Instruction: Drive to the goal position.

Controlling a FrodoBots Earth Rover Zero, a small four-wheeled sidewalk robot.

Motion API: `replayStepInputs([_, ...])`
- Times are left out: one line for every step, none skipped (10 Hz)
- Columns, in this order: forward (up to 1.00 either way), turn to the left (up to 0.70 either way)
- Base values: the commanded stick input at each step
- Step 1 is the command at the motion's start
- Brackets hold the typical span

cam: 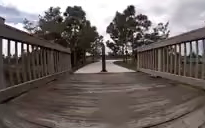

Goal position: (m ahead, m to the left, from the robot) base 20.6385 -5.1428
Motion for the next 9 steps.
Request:
replayStepInputs([0.85,0.34])
replayStepInputs([0.85,0.31])
replayStepInputs([0.85,0.00])
replayStepInputs([0.85,0.00])
replayStepInputs([0.85,0.00])
replayStepInputs([0.85,0.00])
replayStepInputs([0.85,0.00])
replayStepInputs([0.85,0.00])
replayStepInputs([0.85,0.00])
